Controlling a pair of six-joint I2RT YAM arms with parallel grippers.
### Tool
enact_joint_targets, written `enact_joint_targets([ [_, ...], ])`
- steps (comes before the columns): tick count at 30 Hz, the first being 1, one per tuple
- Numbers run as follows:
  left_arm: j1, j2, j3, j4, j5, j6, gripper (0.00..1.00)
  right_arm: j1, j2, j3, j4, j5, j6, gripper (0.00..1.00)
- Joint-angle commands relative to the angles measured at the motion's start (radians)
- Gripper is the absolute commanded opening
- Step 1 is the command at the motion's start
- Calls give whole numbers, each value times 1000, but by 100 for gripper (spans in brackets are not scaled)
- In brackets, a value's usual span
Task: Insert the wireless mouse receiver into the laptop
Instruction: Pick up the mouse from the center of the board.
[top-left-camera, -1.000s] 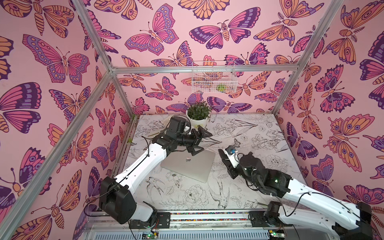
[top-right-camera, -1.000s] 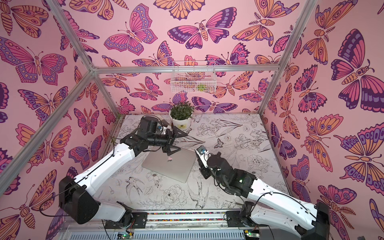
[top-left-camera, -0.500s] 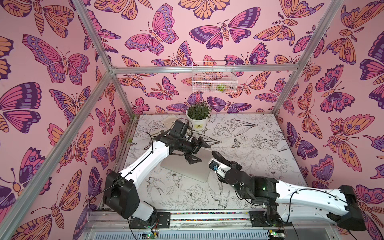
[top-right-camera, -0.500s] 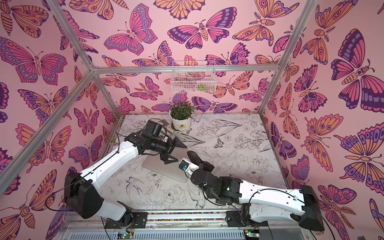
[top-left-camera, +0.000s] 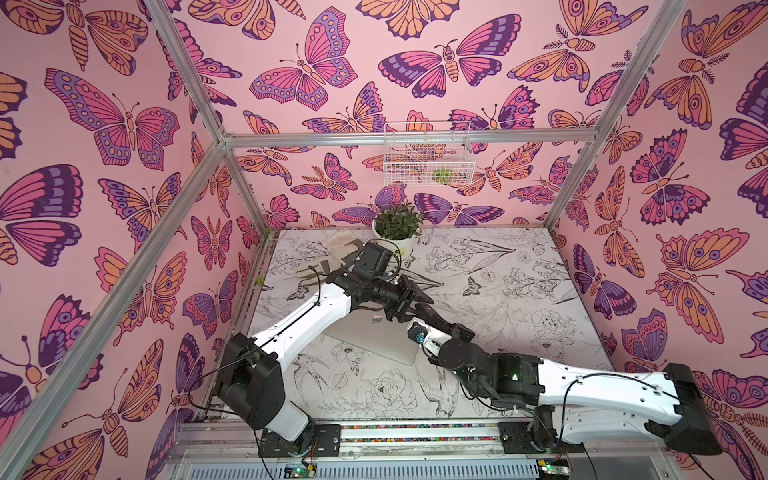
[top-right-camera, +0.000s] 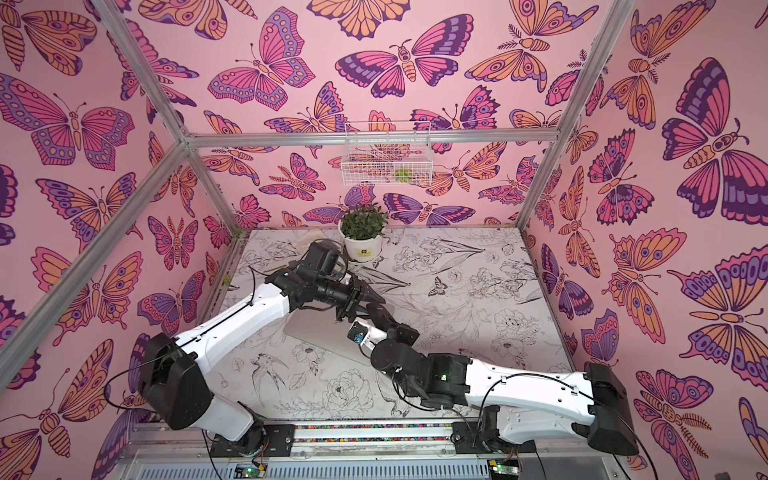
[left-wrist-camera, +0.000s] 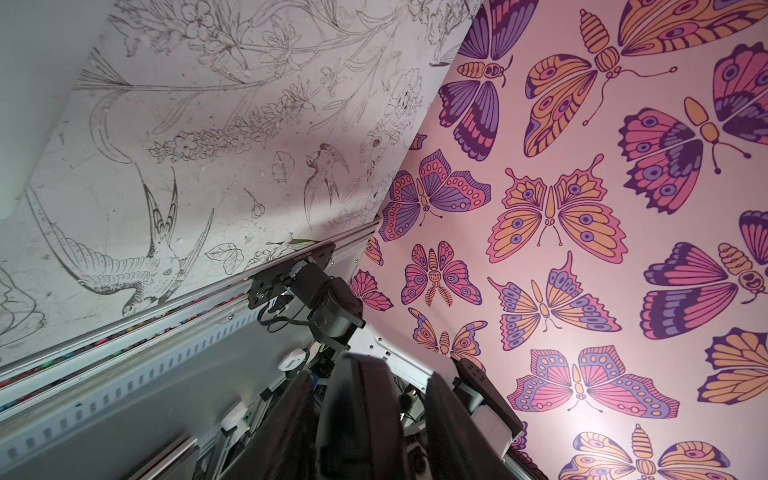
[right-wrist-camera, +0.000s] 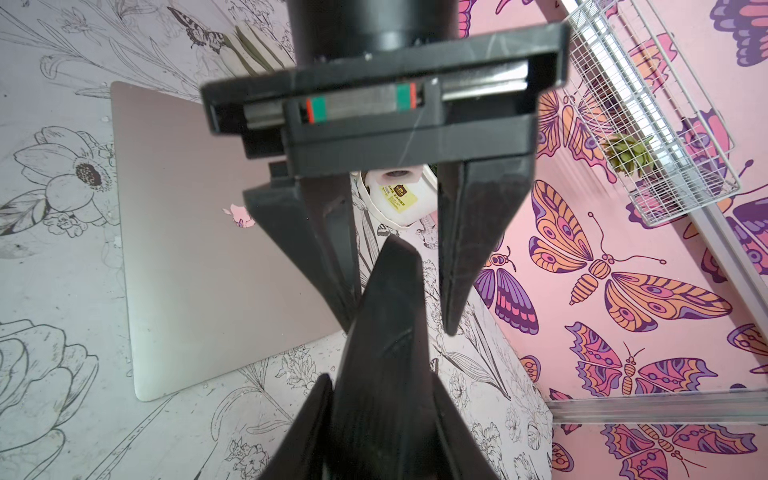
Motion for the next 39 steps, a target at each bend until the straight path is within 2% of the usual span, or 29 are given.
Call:
enact_joint_targets([
  [1,-6,9,-14,18,16,-12,43,7,-20,11,56,34,-22,27],
  [4,-10,4,-16,18,20,-10,40,8,-8,10,61,57,-27,27],
  [10,-12,-1,-23,20,24,-11,27,7,14,11,57,81,-27,30],
  [19,-17,0,-23,20,25,-13,0,8,26,11,67,102,-32,39],
  [24,-16,3,-32,28,19,-16,0,8,20,8,76,118,-34,59],
  [31,-10,4,-63,67,5,-40,0,8,-6,6,47,80,-10,78],
  [35,1,3,-69,91,-18,-32,0,8,-64,39,-92,-19,125,88],
  [39,15,4,-70,101,-57,2,0,0,-207,62,-219,-157,311,94],
])
